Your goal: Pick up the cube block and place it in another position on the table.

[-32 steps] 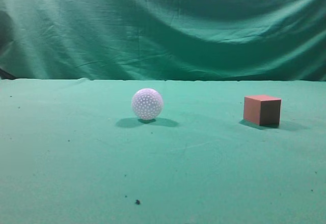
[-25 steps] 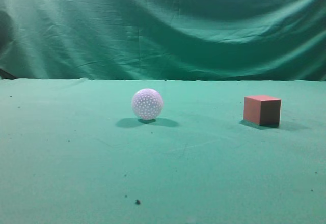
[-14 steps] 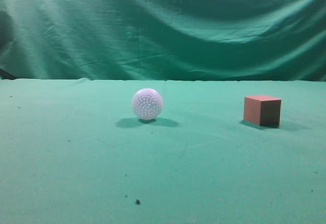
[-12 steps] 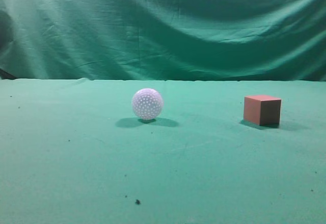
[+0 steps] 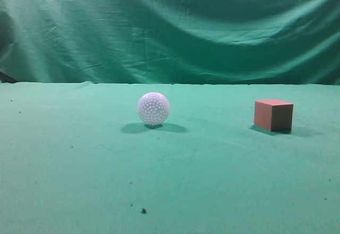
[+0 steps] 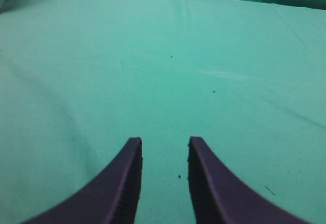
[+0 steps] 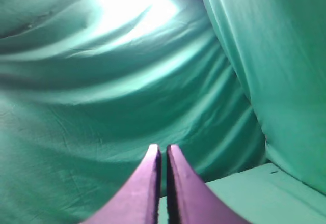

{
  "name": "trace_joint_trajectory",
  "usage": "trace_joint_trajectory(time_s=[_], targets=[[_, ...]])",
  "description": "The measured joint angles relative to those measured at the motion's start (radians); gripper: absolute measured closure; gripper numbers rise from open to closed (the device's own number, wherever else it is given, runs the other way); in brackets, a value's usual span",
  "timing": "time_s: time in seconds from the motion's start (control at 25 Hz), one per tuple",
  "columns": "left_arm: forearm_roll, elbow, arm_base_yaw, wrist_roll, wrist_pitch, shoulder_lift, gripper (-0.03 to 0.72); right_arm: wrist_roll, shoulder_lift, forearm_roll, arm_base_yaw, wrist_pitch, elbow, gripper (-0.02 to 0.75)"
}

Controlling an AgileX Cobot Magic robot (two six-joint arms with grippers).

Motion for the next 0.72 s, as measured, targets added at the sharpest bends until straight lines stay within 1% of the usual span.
trace_joint_trajectory(time_s=[0.12,0.2,0.28,0.36,0.48,0.6,0.72], targets=[[0.0,0.0,0.0,0.0,0.0,0.0,0.426,-0.05,0.104,0.0,0.0,0.173,-0.11,0.738],[0.0,0.0,0.0,0.0,0.0,0.0,0.426,-0.057,0.187,0.0,0.0,0.276,-0.141,0.738],[0.0,0.0,0.0,0.0,0.0,0.0,0.426,-0.08,0.261,0.0,0.0,0.338,-0.146,0.738],[0.0,0.0,0.0,0.0,0.0,0.0,0.426,-0.165,0.348,0.002,0.0,0.43,-0.169,0.738],[0.0,0.0,0.0,0.0,0.0,0.0,0.426,-0.279,0.505,0.007,0.004,0.571,-0.251,0.738],[0.0,0.0,0.0,0.0,0.0,0.0,0.426,-0.307,0.683,0.007,0.073,0.667,-0.351,0.738],[0.0,0.0,0.0,0.0,0.0,0.0,0.426,-0.312,0.857,-0.005,0.188,0.739,-0.454,0.738]])
